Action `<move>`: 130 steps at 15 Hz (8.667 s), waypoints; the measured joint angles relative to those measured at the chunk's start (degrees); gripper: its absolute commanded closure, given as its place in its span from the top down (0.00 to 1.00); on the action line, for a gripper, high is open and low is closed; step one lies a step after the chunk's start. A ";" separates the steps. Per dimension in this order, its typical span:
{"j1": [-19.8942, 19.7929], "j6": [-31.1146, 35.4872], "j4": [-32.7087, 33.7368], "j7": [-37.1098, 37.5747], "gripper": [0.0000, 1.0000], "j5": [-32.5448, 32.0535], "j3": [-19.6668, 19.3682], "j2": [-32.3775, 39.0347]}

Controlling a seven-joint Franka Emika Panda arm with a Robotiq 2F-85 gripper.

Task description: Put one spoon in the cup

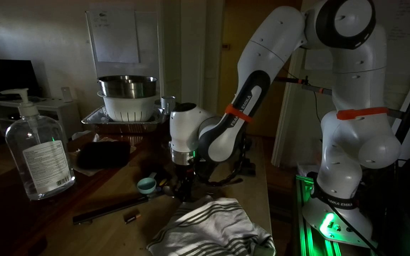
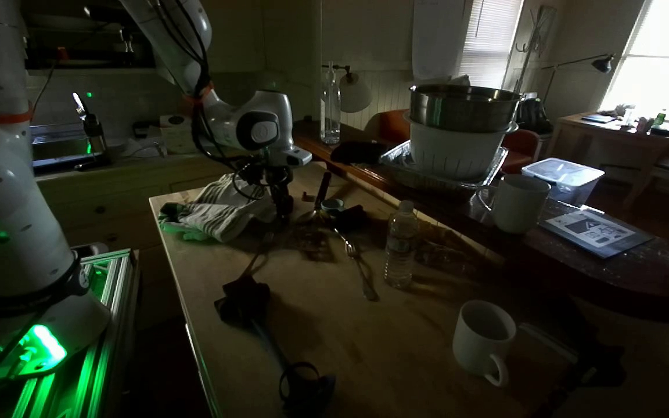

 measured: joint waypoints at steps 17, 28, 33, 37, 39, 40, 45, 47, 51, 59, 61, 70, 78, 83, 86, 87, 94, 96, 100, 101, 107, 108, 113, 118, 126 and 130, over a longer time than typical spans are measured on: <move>0.21 0.00 1.43 -0.16 0.05 -0.10 1.41 1.10; 0.26 -0.19 1.86 -0.61 0.02 -0.10 1.50 1.50; 0.17 -1.05 2.65 -1.58 0.01 -0.10 1.39 2.29; 0.32 -1.35 2.72 -1.61 0.01 -0.29 1.36 2.14; 0.51 -1.35 2.37 -1.55 0.01 -0.33 1.38 0.87; 0.62 -1.35 2.02 -1.48 0.01 -0.33 1.40 -0.22; 0.62 -1.94 -0.52 -1.39 0.31 -0.32 1.62 -5.38; 0.61 -3.39 -1.01 -1.39 0.44 -0.33 1.87 -6.07; 0.59 -4.28 -1.55 -1.38 0.76 -0.53 2.06 -5.55; 0.34 -4.28 -1.28 -1.39 0.48 -0.75 1.81 -2.04; 0.35 -4.28 -0.98 -1.39 0.38 -1.03 1.58 -1.09; 0.49 -4.29 0.94 -1.44 0.01 -2.22 1.36 -0.01; 0.59 -4.29 -0.16 -1.44 0.01 -2.38 1.47 -3.90; 0.14 -4.29 -1.76 -2.19 0.01 -1.05 1.90 -4.93; -0.81 -4.27 -2.55 -13.12 0.01 11.55 6.02 -4.77; -0.86 -4.27 -2.75 -16.88 0.01 15.42 7.77 -4.69; -1.06 -7.17 -2.45 -39.87 0.29 35.12 17.62 -1.82; -1.09 -9.17 -2.19 -39.68 0.43 34.07 17.28 -1.62; -1.21 -8.31 -2.54 -30.80 0.74 23.91 11.99 -3.19; -1.36 -7.92 -2.73 -28.47 0.81 21.67 10.61 -3.92; -2.43 -5.35 -2.96 -15.92 1.00 10.84 4.35 -5.20; -2.44 -5.06 -2.90 -13.35 1.00 8.51 3.50 -5.00; -2.46 -3.98 -1.70 -3.47 0.58 4.38 1.19 -3.60; -2.14 -3.98 0.51 1.95 0.29 3.96 1.02 -1.62; -1.11 -3.97 3.29 6.10 0.24 3.52 -0.54 1.66; -0.87 -3.96 4.05 6.71 0.09 3.52 -0.79 2.27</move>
